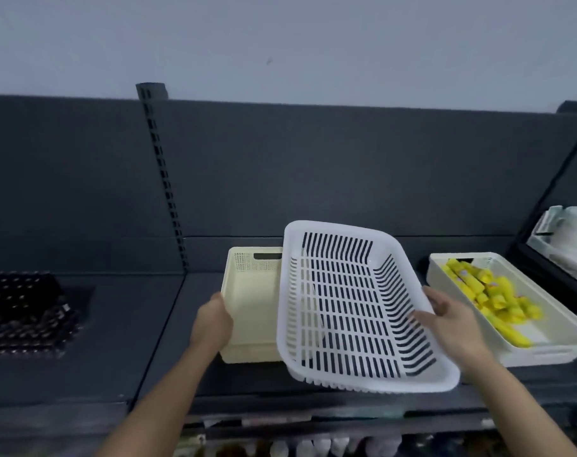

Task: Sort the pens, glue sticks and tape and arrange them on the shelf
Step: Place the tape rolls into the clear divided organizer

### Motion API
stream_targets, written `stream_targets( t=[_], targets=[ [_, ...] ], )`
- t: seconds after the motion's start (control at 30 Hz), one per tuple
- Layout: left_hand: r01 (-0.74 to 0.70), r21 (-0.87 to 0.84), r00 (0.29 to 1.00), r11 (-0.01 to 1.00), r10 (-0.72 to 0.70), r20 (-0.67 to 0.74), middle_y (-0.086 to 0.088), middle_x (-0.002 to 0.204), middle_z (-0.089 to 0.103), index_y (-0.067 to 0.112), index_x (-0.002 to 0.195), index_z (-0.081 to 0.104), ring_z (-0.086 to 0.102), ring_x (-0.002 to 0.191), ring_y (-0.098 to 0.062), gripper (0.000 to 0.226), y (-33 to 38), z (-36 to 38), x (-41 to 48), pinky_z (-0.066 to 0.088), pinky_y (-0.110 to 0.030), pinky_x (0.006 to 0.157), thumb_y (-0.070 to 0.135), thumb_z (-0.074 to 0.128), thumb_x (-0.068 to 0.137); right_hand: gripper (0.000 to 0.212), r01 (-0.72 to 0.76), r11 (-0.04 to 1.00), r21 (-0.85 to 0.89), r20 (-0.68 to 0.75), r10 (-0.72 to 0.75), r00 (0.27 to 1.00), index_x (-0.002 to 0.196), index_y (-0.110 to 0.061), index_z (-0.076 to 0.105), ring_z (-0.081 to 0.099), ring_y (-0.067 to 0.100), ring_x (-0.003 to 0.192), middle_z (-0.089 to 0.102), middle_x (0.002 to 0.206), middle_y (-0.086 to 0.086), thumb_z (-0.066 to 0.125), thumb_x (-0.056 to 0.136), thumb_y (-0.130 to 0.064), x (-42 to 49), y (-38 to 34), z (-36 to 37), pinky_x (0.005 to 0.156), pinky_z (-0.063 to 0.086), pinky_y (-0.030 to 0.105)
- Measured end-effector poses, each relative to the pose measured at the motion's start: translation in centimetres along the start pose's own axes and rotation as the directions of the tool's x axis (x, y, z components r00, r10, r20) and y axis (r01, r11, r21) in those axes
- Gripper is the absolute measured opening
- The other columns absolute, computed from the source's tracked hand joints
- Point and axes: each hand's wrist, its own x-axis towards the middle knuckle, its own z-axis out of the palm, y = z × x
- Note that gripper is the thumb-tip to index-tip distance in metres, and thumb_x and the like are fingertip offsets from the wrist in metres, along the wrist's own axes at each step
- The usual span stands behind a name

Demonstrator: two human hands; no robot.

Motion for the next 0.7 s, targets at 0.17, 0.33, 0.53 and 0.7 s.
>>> stream_targets(
  t=[0.17, 0.33, 0.53, 0.7],
  targets=[
    [-0.033, 0.067, 0.993, 0.997, 0.04, -0.107, -0.011, 0.083, 0.057, 0.002, 0.092, 0.049, 0.051, 0.064, -0.023, 0.025, -1.9, -2.8, 0.9, 0.04, -0.03, 0.049, -0.01, 0.03, 0.084, 0.038, -0.009, 1.0, 0.014, 0.055, 0.008, 0.998, 0.116, -0.01, 0.06, 0.065, -0.005, 0.057, 0.067, 0.086, -0.008, 0.058, 0.084, 0.011, 2.2, -0.6, 0.4, 0.046, 0.047, 0.008],
    [-0.049, 0.116, 0.977, 0.992, 0.072, -0.202, -0.013, 0.081, 0.057, 0.004, 0.097, 0.05, 0.054, 0.068, -0.03, 0.027, -3.6, -6.0, 1.6, 0.045, -0.036, 0.054, -0.01, 0.031, 0.082, 0.04, -0.039, 0.992, 0.116, 0.119, 0.025, 0.993, 0.107, -0.017, 0.06, 0.069, 0.004, 0.06, 0.07, 0.086, -0.005, 0.056, 0.083, 0.015, 3.6, -0.8, 2.5, 0.049, 0.052, 0.015],
    [-0.032, 0.115, 0.969, 0.993, 0.059, -0.238, -0.017, 0.084, 0.058, 0.002, 0.093, 0.048, 0.055, 0.073, -0.035, 0.024, -4.1, -6.8, 1.7, 0.046, -0.038, 0.059, -0.009, 0.03, 0.081, 0.039, -0.118, 0.958, 0.26, 0.157, 0.079, 0.984, 0.109, -0.015, 0.062, 0.073, 0.02, 0.07, 0.076, 0.083, -0.002, 0.061, 0.081, 0.012, 4.5, 0.6, 3.2, 0.053, 0.057, 0.026],
    [0.001, 0.097, 0.97, 0.995, 0.023, -0.24, -0.013, 0.087, 0.058, 0.003, 0.096, 0.051, 0.054, 0.074, -0.033, 0.027, -4.6, -6.7, 1.2, 0.041, -0.034, 0.056, -0.008, 0.031, 0.082, 0.04, -0.059, 0.981, 0.187, 0.145, 0.032, 0.989, 0.108, -0.018, 0.062, 0.071, 0.012, 0.066, 0.075, 0.08, -0.01, 0.059, 0.083, 0.012, 5.1, 1.1, 2.5, 0.049, 0.054, 0.021]
  ],
)
